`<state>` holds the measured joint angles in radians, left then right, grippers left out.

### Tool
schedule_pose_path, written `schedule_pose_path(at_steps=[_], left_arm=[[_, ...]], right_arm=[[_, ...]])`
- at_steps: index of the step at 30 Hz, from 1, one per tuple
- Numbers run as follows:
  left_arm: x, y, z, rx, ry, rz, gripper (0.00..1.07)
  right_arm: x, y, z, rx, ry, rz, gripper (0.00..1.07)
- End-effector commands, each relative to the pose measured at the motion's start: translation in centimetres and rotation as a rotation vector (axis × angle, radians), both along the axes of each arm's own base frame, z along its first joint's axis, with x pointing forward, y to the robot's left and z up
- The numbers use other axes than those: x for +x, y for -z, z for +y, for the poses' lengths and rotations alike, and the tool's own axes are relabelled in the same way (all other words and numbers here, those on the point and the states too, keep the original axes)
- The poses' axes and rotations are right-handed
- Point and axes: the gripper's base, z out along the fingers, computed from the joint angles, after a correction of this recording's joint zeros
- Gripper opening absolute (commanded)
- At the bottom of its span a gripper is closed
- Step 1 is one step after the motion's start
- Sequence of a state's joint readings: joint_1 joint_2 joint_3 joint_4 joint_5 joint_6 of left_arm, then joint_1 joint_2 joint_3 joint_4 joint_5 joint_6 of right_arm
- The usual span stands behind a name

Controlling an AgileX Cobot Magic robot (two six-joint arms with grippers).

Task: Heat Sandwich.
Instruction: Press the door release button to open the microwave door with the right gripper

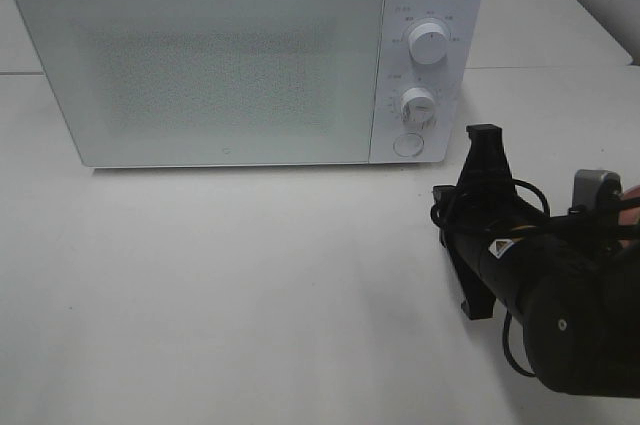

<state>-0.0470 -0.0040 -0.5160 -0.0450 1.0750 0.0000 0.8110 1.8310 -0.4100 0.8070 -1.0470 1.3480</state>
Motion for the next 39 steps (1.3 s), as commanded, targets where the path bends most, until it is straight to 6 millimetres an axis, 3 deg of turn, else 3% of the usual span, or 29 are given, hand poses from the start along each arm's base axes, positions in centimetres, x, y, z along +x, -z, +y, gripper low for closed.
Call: schedule_pose_path(at_steps=[1, 18, 31, 39], left_arm=[[-0.4, 0.0, 0.0, -0.007, 0.0, -0.035, 0.98], [-0.4, 0.0, 0.0, -0.007, 0.0, -0.035, 0.98], [-0.4, 0.0, 0.0, -0.007, 0.0, -0.035, 0.98], [-0.4, 0.0, 0.0, -0.007, 0.0, -0.035, 0.98]], right_arm=[[1.3, 0.0, 0.2, 0.008, -0.018, 0.0, 0.0], [8.0, 0.4, 0.5, 0.041, -0.005, 0.011, 0.0], [10.4, 2.3, 1.4, 0.042, 0.003, 0.043, 0.0], [11.7, 2.4, 0.6, 0.029, 0.034, 0.035, 0.0]])
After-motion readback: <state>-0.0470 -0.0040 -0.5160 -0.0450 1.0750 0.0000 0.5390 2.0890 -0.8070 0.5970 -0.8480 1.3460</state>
